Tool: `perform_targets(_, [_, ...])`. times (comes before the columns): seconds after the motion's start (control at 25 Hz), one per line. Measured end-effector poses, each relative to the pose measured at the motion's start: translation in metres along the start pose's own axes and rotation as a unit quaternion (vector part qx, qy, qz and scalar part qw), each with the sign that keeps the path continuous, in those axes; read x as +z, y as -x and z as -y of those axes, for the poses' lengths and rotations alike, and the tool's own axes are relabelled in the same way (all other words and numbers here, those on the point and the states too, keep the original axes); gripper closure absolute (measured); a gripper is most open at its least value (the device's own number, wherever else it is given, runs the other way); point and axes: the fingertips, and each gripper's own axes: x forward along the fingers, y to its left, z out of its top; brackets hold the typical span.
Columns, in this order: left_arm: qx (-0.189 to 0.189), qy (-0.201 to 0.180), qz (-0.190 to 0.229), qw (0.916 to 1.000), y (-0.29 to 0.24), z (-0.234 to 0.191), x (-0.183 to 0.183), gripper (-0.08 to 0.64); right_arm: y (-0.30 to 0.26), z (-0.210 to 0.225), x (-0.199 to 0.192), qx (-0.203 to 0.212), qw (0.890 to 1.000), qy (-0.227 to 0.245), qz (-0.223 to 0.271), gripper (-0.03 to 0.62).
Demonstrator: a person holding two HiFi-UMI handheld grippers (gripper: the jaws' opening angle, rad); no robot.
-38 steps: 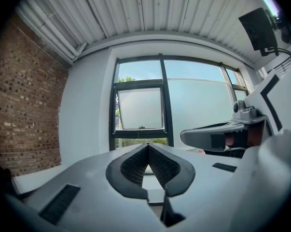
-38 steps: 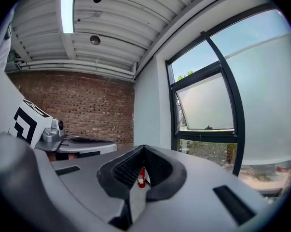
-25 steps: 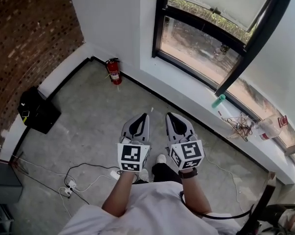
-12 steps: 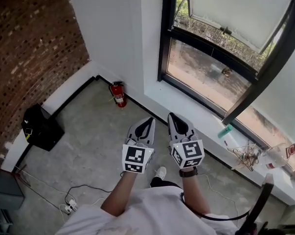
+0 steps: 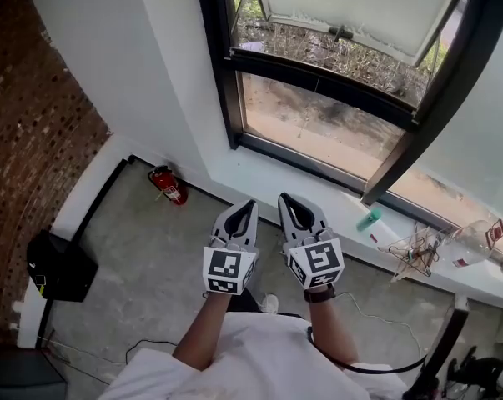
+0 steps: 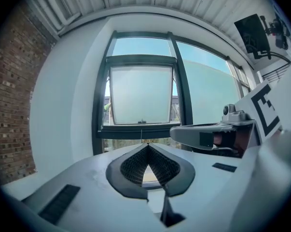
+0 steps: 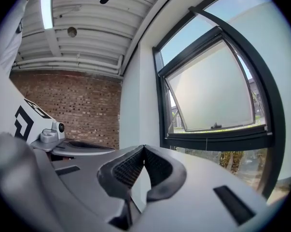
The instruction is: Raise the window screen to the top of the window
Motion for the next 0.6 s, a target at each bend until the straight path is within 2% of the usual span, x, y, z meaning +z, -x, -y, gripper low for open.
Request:
perform_targets(0.36, [-0.104, -0.004, -0.013, 0.9945, -0.127, 0.014, -0.012, 0.563, -0.037, 0.102, -0.012, -0.088, 0.996, 0.010, -0.011, 0.603])
perform_targets(0.6, [-0.163, 0.001, -0.005, 0.9867, -0.221, -0.006, 0.003, 0.563, -0.095, 0.174, 0.003, -0.142, 0.990, 0.002, -0.013, 0.603])
